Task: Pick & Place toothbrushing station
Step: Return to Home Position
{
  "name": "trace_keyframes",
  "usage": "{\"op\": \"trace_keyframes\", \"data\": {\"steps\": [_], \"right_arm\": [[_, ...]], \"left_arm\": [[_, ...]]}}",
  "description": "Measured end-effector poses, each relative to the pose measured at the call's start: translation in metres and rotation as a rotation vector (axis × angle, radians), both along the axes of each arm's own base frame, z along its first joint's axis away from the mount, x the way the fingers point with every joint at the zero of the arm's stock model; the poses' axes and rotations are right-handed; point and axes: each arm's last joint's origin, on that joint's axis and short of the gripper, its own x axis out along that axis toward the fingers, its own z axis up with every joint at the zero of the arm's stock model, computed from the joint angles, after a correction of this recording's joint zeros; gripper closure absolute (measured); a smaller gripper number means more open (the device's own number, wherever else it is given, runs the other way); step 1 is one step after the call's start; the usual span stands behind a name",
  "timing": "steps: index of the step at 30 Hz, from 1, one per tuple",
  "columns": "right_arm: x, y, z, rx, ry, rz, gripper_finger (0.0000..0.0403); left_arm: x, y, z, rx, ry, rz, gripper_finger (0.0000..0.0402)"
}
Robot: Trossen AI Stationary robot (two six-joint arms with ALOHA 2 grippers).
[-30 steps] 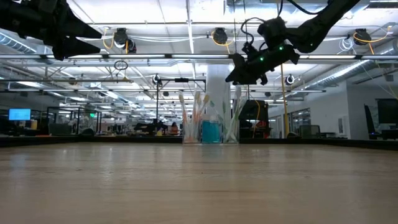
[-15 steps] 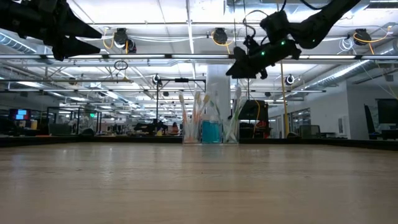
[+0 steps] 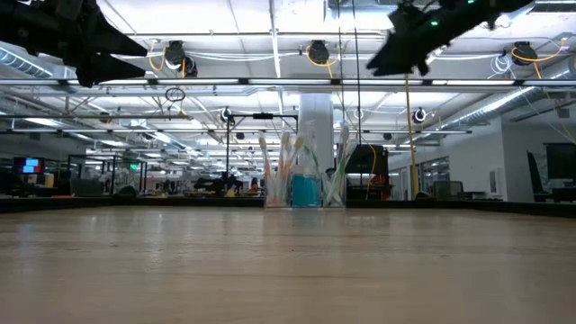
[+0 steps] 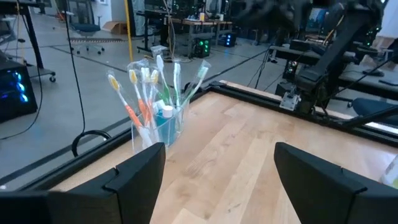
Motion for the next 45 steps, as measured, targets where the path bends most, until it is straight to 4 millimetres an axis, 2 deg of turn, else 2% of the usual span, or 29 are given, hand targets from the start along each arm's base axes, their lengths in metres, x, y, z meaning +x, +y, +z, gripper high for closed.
{"op": "trace_keyframes", "data": {"steps": [3,9,19,27,35,40,45], "right_arm": [[-0.020,0.019,-0.011,-0.003,0.082,0.061,0.0231],[-0.053,0.052,-0.038,-0.041,-0.001,0.171,0.0231],[-0.090,0.082,-0.073,-0.089,-0.138,0.233,0.0230],[-0.100,0.090,-0.101,-0.141,-0.308,0.243,0.0229],[-0.098,0.090,-0.138,-0.020,-0.347,0.249,0.0230],[-0.092,0.097,-0.145,-0.022,-0.448,0.376,0.0230],[-0.089,0.107,-0.141,-0.005,-0.515,0.439,0.0230]], "left_arm": [[0.000,0.000,0.000,-0.001,0.001,0.000,0.0094],[0.002,0.000,-0.006,-0.017,-0.013,0.001,0.0094],[0.013,-0.003,-0.035,0.010,-0.063,-0.086,0.0094],[0.013,-0.002,-0.037,0.013,-0.050,-0.071,0.0094],[0.013,-0.002,-0.037,-0.003,-0.053,-0.051,0.0094],[0.013,-0.002,-0.037,0.000,-0.053,-0.051,0.0094],[0.013,-0.002,-0.037,0.002,-0.051,-0.051,0.0094]]}}
